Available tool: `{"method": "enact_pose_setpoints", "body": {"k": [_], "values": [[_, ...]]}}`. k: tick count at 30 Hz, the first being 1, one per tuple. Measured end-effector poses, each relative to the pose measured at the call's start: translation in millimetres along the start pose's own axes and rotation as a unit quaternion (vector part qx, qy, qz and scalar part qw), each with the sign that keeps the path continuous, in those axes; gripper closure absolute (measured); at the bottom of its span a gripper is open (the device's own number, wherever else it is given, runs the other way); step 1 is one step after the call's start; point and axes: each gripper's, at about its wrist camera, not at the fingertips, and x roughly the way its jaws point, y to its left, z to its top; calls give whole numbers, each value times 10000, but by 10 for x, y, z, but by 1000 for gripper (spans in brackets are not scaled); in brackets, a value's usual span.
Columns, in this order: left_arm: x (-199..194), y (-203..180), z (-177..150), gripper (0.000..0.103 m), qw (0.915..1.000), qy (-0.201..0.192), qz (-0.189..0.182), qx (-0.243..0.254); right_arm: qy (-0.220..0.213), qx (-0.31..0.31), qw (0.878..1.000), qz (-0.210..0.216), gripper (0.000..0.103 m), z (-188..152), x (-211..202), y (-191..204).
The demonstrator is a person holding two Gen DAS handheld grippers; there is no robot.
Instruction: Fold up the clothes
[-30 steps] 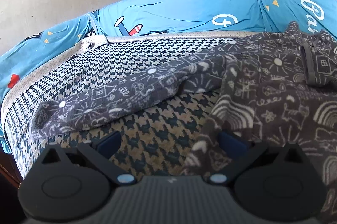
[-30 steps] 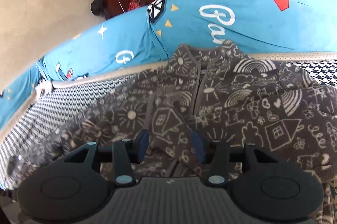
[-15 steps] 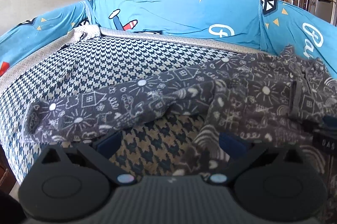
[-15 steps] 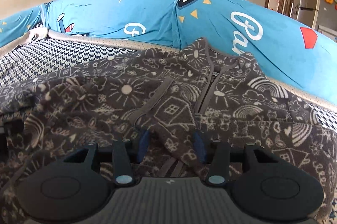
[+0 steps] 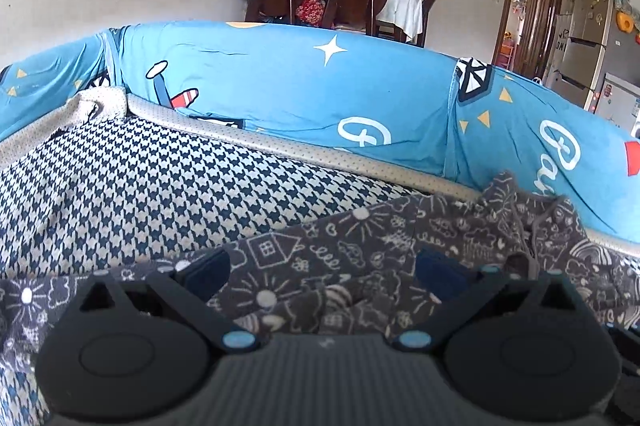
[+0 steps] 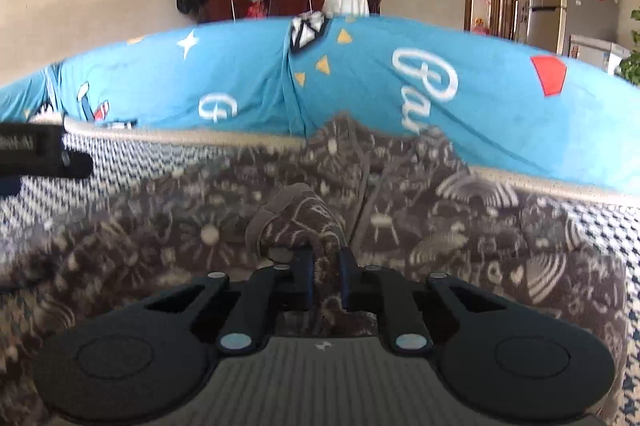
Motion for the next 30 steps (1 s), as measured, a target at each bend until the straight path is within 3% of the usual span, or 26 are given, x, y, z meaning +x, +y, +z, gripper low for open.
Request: {"method": "enact_pose_setpoints", "body": {"k": [4, 6, 9, 11, 15, 20, 30], "values": [[-35, 82, 39, 0, 9993, -269, 205, -155, -575, 104, 9981, 184, 89, 200, -134, 61], [-45, 136, 63, 0, 9987, -336, 259, -280, -630, 141, 9969, 451, 86, 232, -120, 104], [-12, 147, 51, 0, 9987, -275, 312, -292, -48, 168, 9951, 970, 85, 185, 42, 160], [19, 127, 28, 0, 9991, -199, 275, -251, 261, 66, 9941, 1050, 81, 121, 108, 201], [58, 45, -41, 0, 9998, -63, 141, -151, 372, 102, 9930, 1113, 77, 93, 84, 145], [89, -81, -123, 0, 9999, 35, -162, 21, 211, 297, 9959, 830, 69, 174, -60, -137], [169, -432, -325, 0, 9947, 252, -856, 518, 173, 1107, 9933, -297, 61, 102, -226, -1072]]}}
